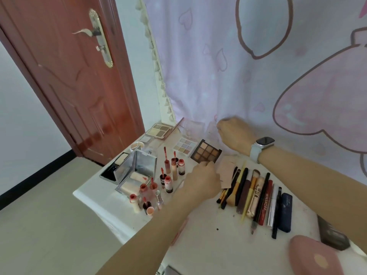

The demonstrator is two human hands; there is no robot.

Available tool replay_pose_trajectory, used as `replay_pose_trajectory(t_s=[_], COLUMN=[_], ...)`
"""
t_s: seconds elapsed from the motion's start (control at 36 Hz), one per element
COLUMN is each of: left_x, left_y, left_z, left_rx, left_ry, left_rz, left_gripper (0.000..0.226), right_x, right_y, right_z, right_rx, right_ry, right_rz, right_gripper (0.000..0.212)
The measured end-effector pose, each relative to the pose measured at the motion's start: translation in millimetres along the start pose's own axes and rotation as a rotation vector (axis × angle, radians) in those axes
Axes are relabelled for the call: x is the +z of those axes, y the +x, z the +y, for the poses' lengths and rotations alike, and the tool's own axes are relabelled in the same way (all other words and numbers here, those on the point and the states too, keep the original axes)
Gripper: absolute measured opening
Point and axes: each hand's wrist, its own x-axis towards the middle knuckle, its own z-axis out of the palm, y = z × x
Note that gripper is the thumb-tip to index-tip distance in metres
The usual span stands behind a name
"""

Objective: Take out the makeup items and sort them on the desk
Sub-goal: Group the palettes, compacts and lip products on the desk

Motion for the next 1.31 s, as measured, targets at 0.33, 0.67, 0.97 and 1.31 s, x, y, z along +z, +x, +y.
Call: replay_pose_trajectory(t_s=[0.33, 0.67, 0.97, 1.31], left_x=[8.3, 10.7, 13.3, 13.9], left_y=[19.9, 19.5, 23.2, 23.6], left_z=[-10.3, -14.9, -16.1, -20.3], left_rx=[-0.076, -0.053, -0.053, -0.048], left_ry=[0.396, 0.42, 0.423, 0.363], left_rz=[-0.241, -0.273, -0.289, -0.191], left_gripper=[0.036, 0.056, 0.056, 0.047], right_x=[20.7, 43.7, 43.6, 42.8], right_y=[2.1, -24.5, -26.0, -32.5], right_z=[1.3, 25.0, 25.6, 20.8], right_rx=[0.029, -0.39, -0.353, -0.321], right_ry=[0.08, -0.16, -0.227, -0.066], right_rz=[0.003, 0.158, -0.011, 0.055], right_gripper=[0.041, 0.041, 0.055, 0.05])
